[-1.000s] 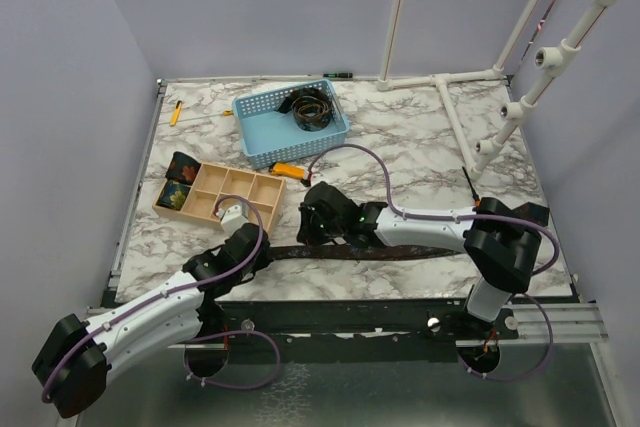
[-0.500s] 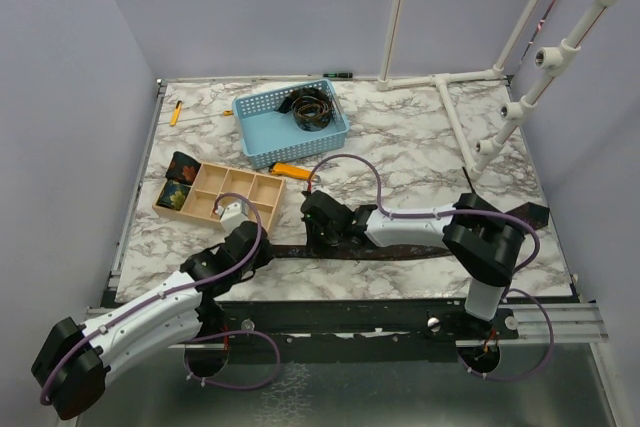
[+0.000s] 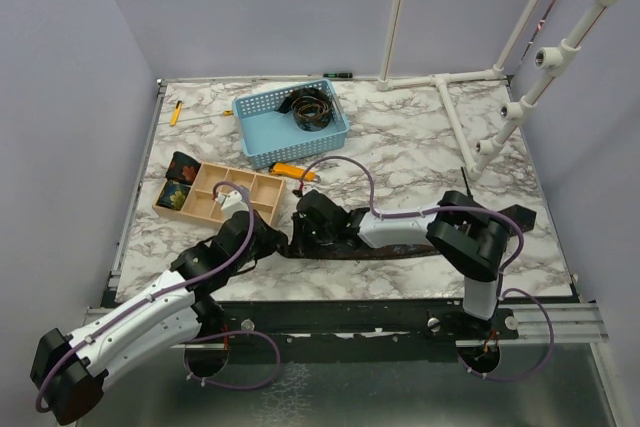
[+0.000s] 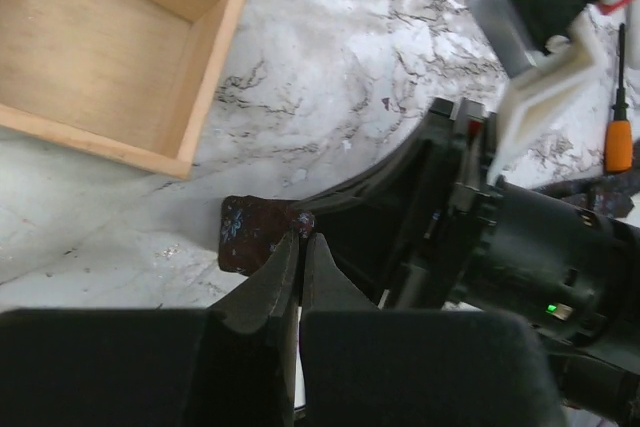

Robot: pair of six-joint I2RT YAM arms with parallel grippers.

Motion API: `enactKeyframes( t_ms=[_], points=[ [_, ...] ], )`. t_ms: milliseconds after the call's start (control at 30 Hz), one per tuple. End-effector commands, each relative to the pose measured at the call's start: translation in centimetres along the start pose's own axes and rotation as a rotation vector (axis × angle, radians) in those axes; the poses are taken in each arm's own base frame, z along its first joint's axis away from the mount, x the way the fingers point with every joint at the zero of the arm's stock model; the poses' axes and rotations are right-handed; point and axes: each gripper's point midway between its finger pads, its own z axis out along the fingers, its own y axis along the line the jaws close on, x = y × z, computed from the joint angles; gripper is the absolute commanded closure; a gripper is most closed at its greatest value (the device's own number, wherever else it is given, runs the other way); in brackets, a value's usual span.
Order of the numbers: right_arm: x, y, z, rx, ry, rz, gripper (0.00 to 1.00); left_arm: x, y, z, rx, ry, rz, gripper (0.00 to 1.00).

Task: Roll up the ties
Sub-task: Roll the tie at the center of the board.

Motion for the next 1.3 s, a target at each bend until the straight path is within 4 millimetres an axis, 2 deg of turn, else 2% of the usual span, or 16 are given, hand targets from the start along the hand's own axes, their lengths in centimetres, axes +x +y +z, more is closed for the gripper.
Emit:
enactKeyframes(
  t_ms=[0,133,267,367,533,633,767,833,1067,1267],
  points=[
    [2.8,-0.1,2.1,-0.063,0.075,0.006,1.0,0.3,-2.1,-0.8,0.073,0.057,0.022,1.0],
    [1.8,1.5,2.7,-0.181,0.028,0.031,0.99,0.6,-2.7,-0.8,0.098,0.069,0.032,1.0],
    [0.4,3.1,1.9,-0.341,-0.074,0.063,0.99,1.4,-3.0,-0.6,0.125,0.083,0.025,1.0],
    [-0.3,4.0,1.5,-0.393,-0.111,0.057,1.0,1.9,-3.1,-0.6,0.121,0.084,0.037,1.0],
    [-0.1,5.3,1.1,-0.494,-0.115,0.054,0.99,2.3,-3.2,-0.4,0.11,0.063,0.055,1.0],
    [0.2,4.8,0.9,-0.486,-0.123,0.055,0.99,2.6,-3.5,-0.1,0.107,0.062,0.053,1.0],
    [-0.5,1.7,0.4,-0.268,-0.142,0.057,0.99,2.1,-2.8,0.1,0.059,0.017,0.064,1.0],
    [-0.9,0.5,-0.4,-0.202,-0.168,0.056,0.99,1.7,-2.4,0.0,0.037,-0.002,0.074,1.0],
    [-1.5,-1.2,-2.3,-0.092,-0.196,0.054,0.99,1.4,-1.8,0.1,-0.015,-0.005,0.131,1.0],
    [-1.9,-5.1,-4.9,0.121,-0.253,0.063,0.99,2.7,-2.0,0.8,-0.058,0.031,0.199,1.0]
  ],
)
